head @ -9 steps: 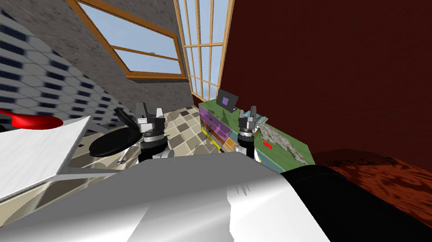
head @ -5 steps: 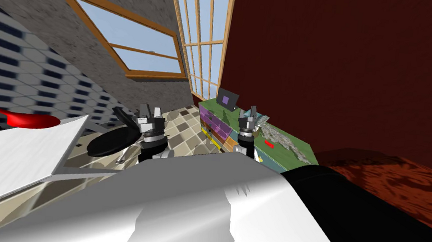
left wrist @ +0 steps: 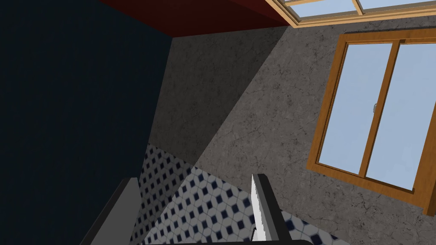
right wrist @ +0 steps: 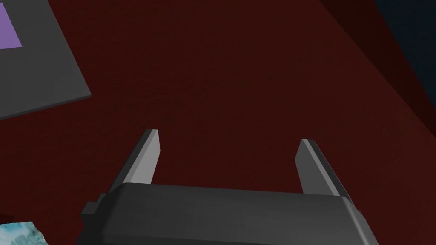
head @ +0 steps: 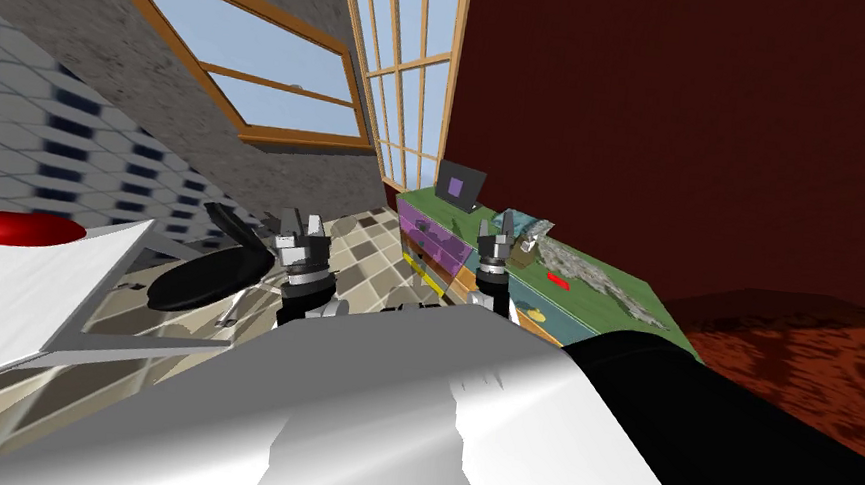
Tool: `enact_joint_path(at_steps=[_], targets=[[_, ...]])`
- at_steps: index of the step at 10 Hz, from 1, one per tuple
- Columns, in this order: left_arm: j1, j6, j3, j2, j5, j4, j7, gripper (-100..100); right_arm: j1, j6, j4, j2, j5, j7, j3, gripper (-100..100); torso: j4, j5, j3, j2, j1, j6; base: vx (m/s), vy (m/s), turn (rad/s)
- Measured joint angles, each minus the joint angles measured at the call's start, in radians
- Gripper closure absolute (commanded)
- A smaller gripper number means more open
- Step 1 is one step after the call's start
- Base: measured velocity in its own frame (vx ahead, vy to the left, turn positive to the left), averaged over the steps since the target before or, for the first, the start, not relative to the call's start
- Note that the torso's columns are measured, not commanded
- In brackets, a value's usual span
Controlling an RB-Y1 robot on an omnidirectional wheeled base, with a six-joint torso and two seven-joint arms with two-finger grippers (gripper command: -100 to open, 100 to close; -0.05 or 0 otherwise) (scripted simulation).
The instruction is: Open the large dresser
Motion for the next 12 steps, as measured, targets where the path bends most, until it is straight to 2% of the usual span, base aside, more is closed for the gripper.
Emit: enact_joint_path(at_steps=[1,3,8,12], targets=[[0.0,0.0,0.0,0.0,0.0,0.0,0.0,0,0.0,0.0,0.0,0.0,0.0,0.0,0.0,-100,0.074,0.0,-0.148,0.074,0.0,0.0,0.017,0.012,0.067],[0.0,0.0,0.0,0.0,0.0,0.0,0.0,0,0.014,0.013,0.002,-0.049,0.034,0.016,-0.007,-100,0.116,0.0,-0.237,0.116,0.001,0.0,0.029,0.022,0.075],[0.0,0.0,0.0,0.0,0.0,0.0,0.0,0,0.069,0.057,0.013,-0.152,0.164,0.08,-0.045,-100,0.121,0.0,-0.242,0.12,0.0,0.0,0.044,0.028,0.075],[0.0,0.0,0.0,0.0,0.0,0.0,0.0,0,0.116,0.087,0.009,-0.2,0.259,0.127,-0.07,-100,0.121,0.0,-0.242,0.12,0.0,0.0,0.036,0.026,0.065]])
